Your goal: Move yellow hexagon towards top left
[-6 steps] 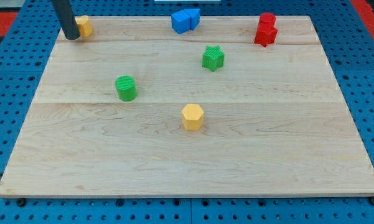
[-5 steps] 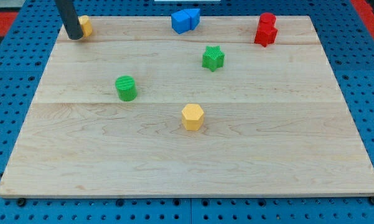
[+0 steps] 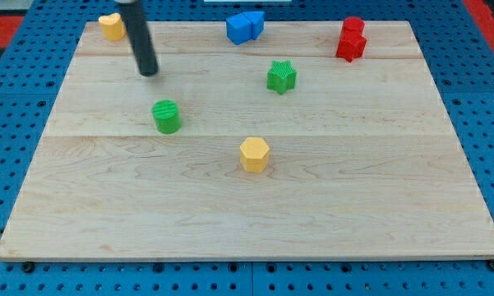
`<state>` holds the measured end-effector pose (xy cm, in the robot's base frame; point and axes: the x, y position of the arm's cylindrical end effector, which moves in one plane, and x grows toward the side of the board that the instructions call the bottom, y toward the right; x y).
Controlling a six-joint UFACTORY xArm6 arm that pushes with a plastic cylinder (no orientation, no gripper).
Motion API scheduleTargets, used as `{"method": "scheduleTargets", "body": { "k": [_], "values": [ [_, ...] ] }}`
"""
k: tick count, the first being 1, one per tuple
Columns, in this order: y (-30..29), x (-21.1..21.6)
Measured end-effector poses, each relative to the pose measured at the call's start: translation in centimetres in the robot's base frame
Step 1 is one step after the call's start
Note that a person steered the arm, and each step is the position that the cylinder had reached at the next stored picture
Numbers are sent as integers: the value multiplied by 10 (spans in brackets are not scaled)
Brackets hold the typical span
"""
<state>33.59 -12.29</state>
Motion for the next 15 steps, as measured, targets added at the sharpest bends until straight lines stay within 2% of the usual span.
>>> {"method": "scheduleTargets", "body": {
  "k": [2,3,4,6,7,10,12,13,14,15],
  "values": [
    [205,83],
    [248,140],
    [212,167],
    [101,147],
    [69,135],
    [49,98],
    [6,78],
    [-12,49],
    [-12,27],
    [25,33]
  ]
}}
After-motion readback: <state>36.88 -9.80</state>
